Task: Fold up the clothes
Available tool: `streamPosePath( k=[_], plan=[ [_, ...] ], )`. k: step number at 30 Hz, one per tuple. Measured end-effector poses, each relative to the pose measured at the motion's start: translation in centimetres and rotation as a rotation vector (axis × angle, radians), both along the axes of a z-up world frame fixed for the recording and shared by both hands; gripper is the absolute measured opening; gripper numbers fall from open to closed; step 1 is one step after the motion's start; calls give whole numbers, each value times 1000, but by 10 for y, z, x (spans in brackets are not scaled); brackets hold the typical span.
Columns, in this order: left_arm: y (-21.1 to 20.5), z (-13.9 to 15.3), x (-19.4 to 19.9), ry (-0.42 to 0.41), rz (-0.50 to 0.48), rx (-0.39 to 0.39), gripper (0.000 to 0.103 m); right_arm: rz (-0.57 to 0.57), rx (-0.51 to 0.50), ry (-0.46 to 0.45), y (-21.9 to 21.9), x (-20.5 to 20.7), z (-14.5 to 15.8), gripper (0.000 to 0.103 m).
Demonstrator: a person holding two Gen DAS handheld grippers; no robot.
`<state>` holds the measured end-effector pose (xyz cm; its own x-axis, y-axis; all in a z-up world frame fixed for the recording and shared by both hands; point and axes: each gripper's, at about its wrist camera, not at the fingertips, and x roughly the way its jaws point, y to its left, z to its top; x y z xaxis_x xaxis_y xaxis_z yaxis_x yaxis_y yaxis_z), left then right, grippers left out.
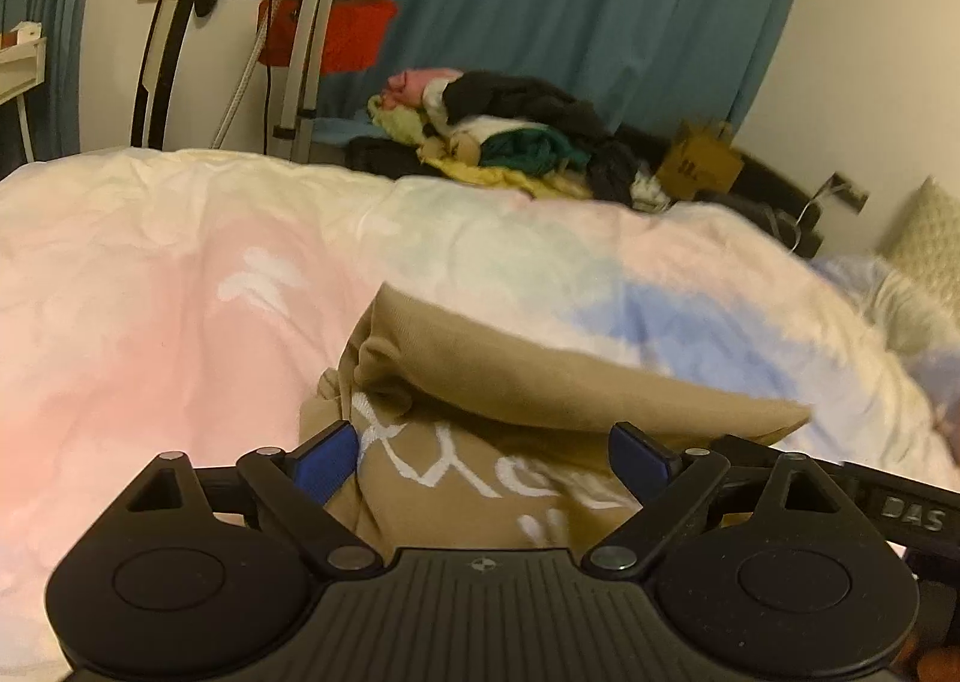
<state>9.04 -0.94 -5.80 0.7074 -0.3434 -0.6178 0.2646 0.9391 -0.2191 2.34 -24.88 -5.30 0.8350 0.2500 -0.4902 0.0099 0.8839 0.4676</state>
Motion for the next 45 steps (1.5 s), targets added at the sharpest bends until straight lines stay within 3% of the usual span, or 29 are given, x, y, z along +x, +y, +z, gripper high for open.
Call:
streamPosePath(
  k=[7,11,20,24,29,33,36,37,38,40,42,45],
  plan=[
    [-3,-28,36,33,36,82,92,-29,-170,111,9,64,-43,35],
    [1,-27,37,27,36,82,92,-24,-182,113,10,70,-51,35],
    [1,-7,-7,-9,-11,113,92,-57,-171,78,11,19,-30,37],
    [-11,-9,-22,-18,-46,177,92,-43,-180,119,12,11,-32,36],
    [-12,-10,-30,-3,-56,187,92,-42,-159,137,11,1,-32,36],
    [-2,7,-47,-35,-43,146,92,-46,-44,107,-1,-21,-16,39],
    [9,16,-64,-42,-28,99,92,-65,99,116,-14,-43,-12,39],
    [13,18,-69,-41,-21,77,92,-69,165,127,-19,-49,-15,46],
    [18,21,-73,-38,-13,49,93,-73,232,139,-23,-55,-18,62],
    [27,25,-80,-24,3,-21,97,-80,391,161,-31,-63,-30,84],
    [37,26,-83,3,21,-115,98,-85,546,183,-39,-70,-42,85],
    [47,24,-81,54,21,-235,98,-71,663,228,-39,-61,-60,85]
  ],
)
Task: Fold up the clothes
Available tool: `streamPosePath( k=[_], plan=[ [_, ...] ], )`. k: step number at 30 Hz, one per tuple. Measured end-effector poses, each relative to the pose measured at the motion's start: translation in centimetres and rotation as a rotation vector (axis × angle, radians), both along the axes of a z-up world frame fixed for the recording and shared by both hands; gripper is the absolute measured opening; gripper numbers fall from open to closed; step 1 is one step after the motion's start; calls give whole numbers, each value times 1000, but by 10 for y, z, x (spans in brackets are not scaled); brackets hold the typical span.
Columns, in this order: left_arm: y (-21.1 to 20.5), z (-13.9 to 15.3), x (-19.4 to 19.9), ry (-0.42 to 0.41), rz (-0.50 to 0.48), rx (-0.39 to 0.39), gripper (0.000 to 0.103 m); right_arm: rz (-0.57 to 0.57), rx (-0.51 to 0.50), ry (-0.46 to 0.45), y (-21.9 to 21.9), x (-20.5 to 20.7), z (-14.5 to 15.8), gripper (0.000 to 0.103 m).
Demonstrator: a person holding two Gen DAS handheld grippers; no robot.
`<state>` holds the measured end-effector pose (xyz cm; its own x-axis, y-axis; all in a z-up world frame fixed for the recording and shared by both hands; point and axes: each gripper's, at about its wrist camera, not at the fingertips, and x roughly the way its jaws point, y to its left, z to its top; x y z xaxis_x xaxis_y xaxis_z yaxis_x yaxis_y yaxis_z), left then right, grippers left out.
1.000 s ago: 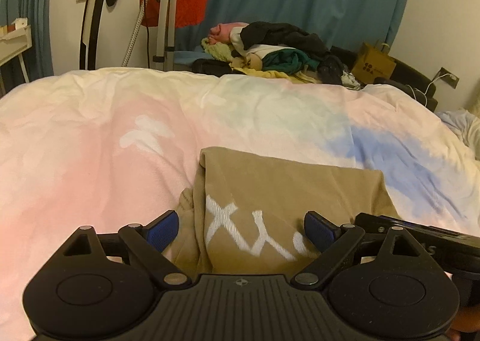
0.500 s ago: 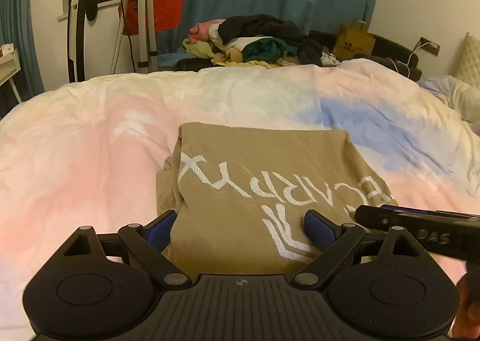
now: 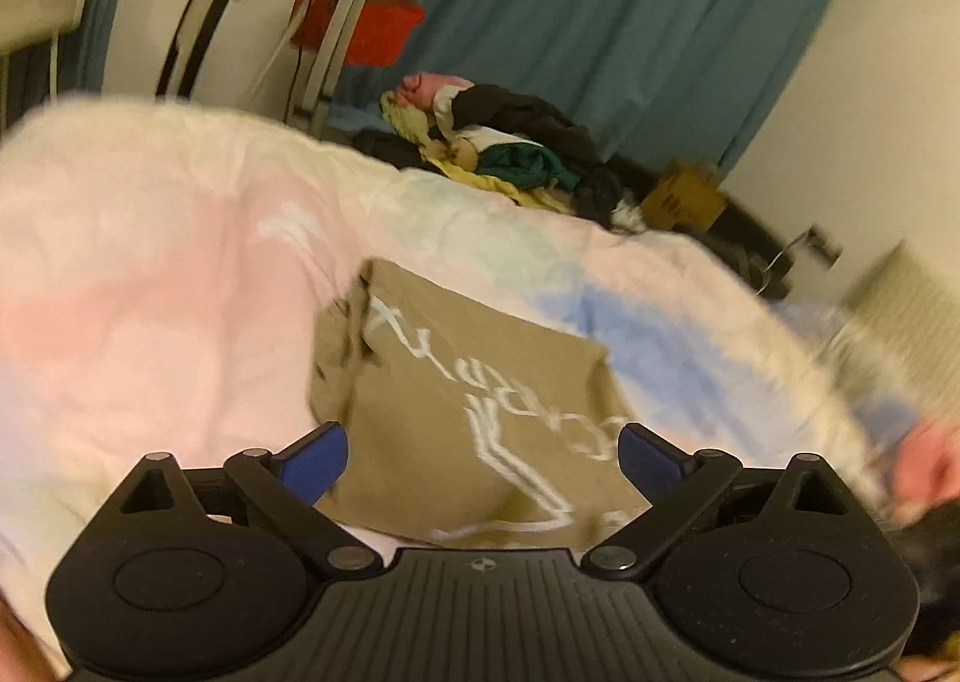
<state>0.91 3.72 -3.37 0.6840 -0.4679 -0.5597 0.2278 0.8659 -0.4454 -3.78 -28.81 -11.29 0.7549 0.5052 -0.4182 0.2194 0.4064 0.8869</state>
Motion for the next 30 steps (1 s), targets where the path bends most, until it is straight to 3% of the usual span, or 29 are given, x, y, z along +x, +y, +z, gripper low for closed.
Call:
streamPosePath(
  k=[4,7,9,10,11,14,25,30],
  plan=[
    [1,-10,7,70,-37,-123,98,-60,119,99,3,14,-35,84],
    [-3,-26,14,149,-96,-238,98,-175,216,92,-2,17,-50,81],
    [-6,-38,20,208,-125,-308,98,-222,243,102,-3,22,-53,70],
    [-7,-43,23,232,-130,-341,98,-235,245,111,-4,25,-54,60],
    [-8,-49,26,253,-133,-372,99,-234,222,111,-3,27,-53,43],
    [-13,-67,36,323,-150,-462,99,-227,157,91,1,30,-47,26],
    [12,-113,55,466,-16,-810,97,-191,154,-136,6,10,-5,22],
    [2,-111,44,494,-103,-828,98,-202,137,-165,1,4,3,22]
  ],
)
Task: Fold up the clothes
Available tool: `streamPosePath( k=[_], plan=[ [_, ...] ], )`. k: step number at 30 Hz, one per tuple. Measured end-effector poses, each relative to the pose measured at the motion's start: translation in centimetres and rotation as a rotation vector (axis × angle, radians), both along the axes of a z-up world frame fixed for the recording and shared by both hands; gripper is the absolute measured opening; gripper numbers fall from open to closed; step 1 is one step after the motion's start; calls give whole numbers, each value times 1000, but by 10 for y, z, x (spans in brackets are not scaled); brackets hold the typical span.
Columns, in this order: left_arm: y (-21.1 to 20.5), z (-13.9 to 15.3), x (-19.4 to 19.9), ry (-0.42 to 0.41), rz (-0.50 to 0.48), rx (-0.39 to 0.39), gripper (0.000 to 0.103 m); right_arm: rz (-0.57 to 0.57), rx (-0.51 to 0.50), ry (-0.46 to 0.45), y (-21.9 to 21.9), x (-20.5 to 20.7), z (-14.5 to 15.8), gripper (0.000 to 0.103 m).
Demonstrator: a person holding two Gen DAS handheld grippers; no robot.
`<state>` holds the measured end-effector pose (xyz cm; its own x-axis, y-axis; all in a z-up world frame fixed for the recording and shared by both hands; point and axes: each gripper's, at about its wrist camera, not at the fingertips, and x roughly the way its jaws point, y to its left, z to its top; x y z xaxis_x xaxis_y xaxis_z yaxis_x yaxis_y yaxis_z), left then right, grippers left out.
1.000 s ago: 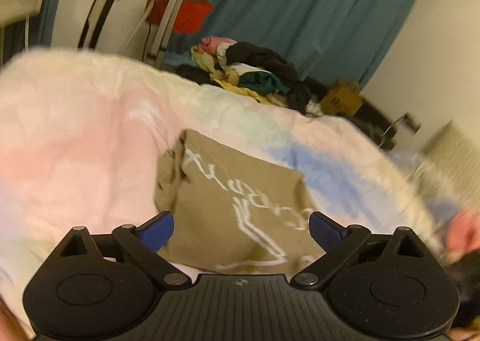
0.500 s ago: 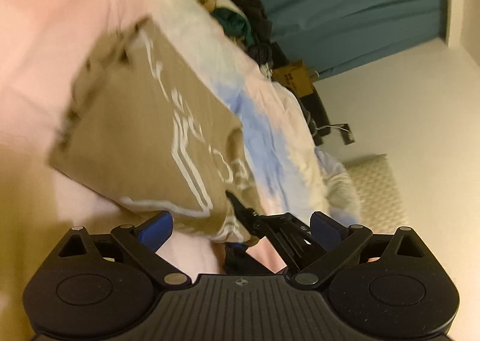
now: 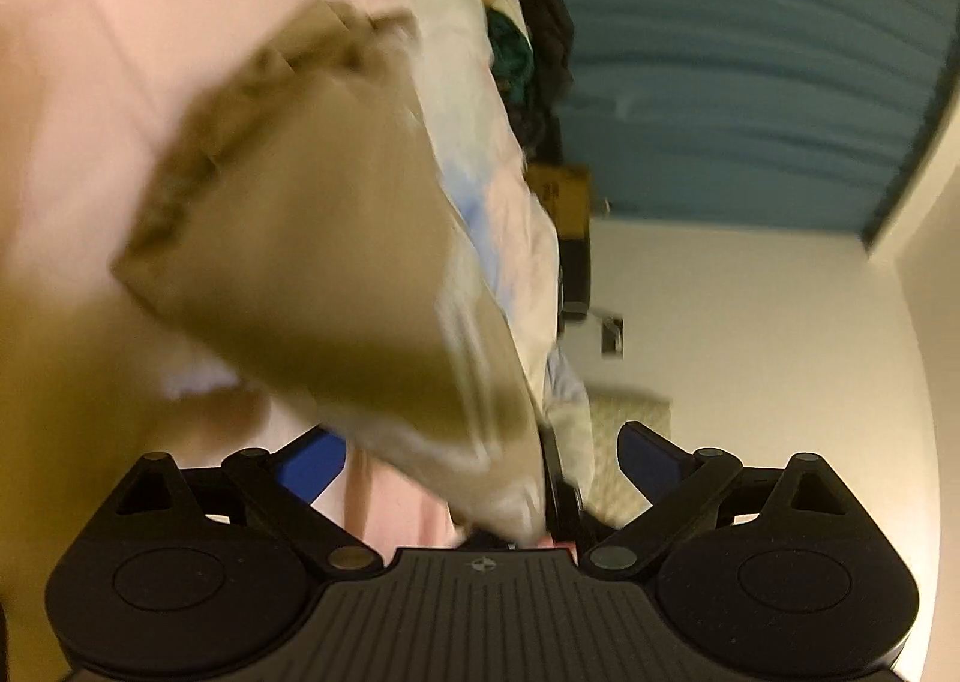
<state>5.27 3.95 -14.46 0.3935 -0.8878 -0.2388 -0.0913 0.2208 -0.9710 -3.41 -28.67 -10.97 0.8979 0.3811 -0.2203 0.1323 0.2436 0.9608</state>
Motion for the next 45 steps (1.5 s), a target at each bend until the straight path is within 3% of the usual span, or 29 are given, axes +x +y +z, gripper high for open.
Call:
streamPosePath(
  k=[3,5,10,13,17,20,30,38,45],
  plan=[
    [-16,-2,0,-1,-63,1,98,3,9,7,0,-2,-1,22],
    [-21,-8,4,9,-54,31,98,9,-2,1,1,-4,1,22],
    [-1,-27,16,80,107,5,88,0,-4,-12,-1,-8,2,22],
    [12,-33,16,103,174,-99,84,-9,6,-22,-4,-11,2,22],
    [14,-26,12,68,212,-34,68,-15,8,-23,-6,-11,0,22],
    [12,-31,9,80,225,-3,64,-21,8,-8,-6,-11,-3,22],
    [9,-38,9,139,227,55,63,-24,-68,29,-3,-16,-4,22],
    [17,-46,9,204,262,-26,74,-30,-57,34,-5,-20,-6,22],
    [10,-46,21,191,279,20,60,-19,-77,19,-2,-21,-1,22]
  ],
)
